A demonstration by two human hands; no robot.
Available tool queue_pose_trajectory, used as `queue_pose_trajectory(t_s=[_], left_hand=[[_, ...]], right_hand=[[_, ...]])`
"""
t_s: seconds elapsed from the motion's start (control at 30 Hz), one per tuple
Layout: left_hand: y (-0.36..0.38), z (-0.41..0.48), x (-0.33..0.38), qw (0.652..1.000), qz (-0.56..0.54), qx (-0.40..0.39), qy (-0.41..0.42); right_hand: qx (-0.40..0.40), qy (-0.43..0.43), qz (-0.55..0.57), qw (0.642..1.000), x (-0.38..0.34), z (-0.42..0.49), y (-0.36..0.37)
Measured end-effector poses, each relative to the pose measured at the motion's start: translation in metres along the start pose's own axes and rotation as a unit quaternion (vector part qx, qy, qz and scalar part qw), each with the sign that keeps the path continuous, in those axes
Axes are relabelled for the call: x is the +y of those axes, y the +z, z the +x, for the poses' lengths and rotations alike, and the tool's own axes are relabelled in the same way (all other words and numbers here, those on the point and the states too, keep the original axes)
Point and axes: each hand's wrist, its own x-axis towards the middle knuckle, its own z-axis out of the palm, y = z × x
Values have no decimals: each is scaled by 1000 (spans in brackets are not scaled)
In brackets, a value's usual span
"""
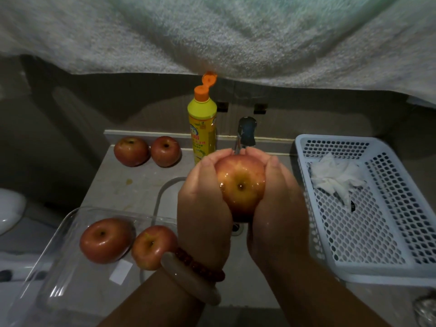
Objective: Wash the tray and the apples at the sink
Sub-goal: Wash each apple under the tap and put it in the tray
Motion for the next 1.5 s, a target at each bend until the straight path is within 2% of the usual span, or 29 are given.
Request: queue_pose_trajectory(t_s=[0.03,0.1,0.13,0.17,0.23,0.37,0.53,0.6,0.73,0.87,0.97,1.1,1.17,1.2,1.27,1.33,1.43,1.5], left_hand=[[2,-1,-2,999,33,0,22],[9,-5,-1,998,21,7,-51],[10,-9,2,995,87,25,-42],[8,-10,3,993,119,-14,6],[2,-9,-1,987,111,-89,77],[-12,1,-16,967,145,-165,129],[-16,7,-16,965,153,-193,87],[-16,8,-15,963,146,-209,82],[-17,11,-10,983,-6,-182,-14],[-1,5,-14,993,-47,-87,-62],[3,3,-20,991,-18,-106,-82],[-6,8,-28,982,56,-173,-50],[-10,11,-34,982,98,-161,-31],[-11,12,-38,981,122,-149,-26],[-13,13,-50,978,166,-125,-28],[-14,13,-65,975,192,-102,-39],[-9,16,-84,969,217,-96,-66],[-4,20,-94,967,223,-93,-84]], right_hand=[[-19,-9,-20,1000,1,-1,0],[-43,-38,-56,997,5,-1,-3],[-40,-42,-59,997,6,0,-5],[-30,-32,-47,998,4,2,-6],[-9,25,7,1000,1,8,-11],[9,134,76,988,-6,16,-20],[-144,125,-31,981,-4,22,-31],[-167,131,-48,976,-4,27,-35],[-175,144,38,973,0,27,-35],[-128,159,100,974,12,17,-27],[-63,158,52,984,19,19,-29],[-85,170,-11,982,18,24,-37],[-78,113,-83,987,12,33,-42],[-57,61,-156,984,9,40,-45],[-12,-42,-308,950,1,61,-50],[3,-112,-385,916,-3,84,-52],[-59,-222,-507,831,14,119,-50],[-82,-218,-543,807,26,133,-45]])
